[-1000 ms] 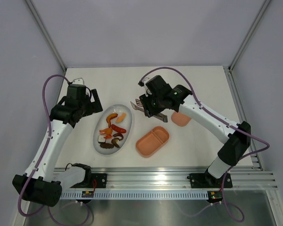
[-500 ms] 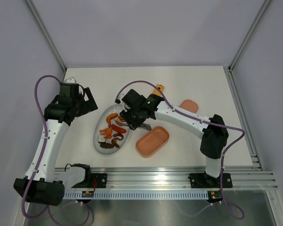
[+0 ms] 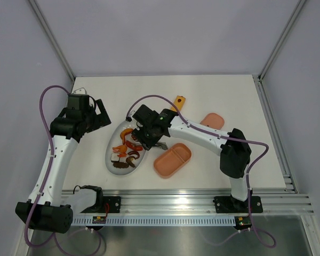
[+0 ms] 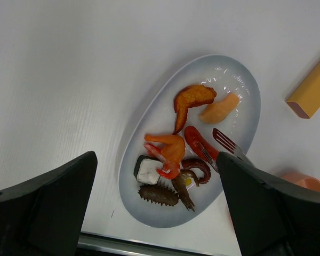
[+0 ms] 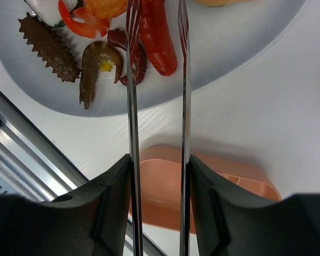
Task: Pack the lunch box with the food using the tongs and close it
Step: Pick up the fake food from the plate.
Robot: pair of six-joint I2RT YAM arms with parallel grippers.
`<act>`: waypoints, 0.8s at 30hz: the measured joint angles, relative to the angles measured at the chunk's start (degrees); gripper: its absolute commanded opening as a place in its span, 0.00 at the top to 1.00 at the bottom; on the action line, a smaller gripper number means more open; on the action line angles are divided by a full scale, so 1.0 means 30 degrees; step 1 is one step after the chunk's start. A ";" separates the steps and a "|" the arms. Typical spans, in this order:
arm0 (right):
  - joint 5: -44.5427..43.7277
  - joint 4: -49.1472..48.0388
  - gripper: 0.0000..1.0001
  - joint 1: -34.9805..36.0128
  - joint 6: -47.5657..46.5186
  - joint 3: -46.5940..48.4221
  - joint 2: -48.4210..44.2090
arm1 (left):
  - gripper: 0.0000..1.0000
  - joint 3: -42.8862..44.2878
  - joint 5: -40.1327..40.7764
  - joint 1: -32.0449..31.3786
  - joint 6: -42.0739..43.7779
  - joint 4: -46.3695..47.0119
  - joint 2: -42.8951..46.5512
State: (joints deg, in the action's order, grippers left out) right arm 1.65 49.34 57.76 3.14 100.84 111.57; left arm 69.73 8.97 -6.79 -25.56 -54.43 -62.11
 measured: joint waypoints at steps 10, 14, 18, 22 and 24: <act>0.0313 0.0022 0.47 0.0066 -0.0117 0.0000 0.0423 | 0.01 0.0000 -0.0007 0.0007 0.0000 0.0007 0.0000; 0.0335 0.0029 0.46 0.0138 -0.0138 -0.0007 0.0517 | 0.01 -0.0007 -0.0007 0.0007 0.0000 0.0007 0.0000; 0.0328 0.0029 0.46 0.0146 -0.0175 -0.0007 0.0590 | 0.01 -0.0007 -0.0015 0.0007 0.0000 0.0007 0.0000; 0.0328 0.0080 0.45 0.0146 -0.0255 -0.0007 0.0619 | 0.01 -0.0007 -0.0015 0.0007 -0.0007 0.0015 0.0000; 0.0313 0.0102 0.44 0.0146 -0.0277 -0.0007 0.0663 | 0.01 -0.0007 -0.0015 0.0007 0.0000 0.0015 0.0000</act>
State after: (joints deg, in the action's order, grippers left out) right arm 2.59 49.65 58.19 2.31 100.82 113.56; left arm 69.71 8.93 -6.76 -25.56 -54.39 -62.11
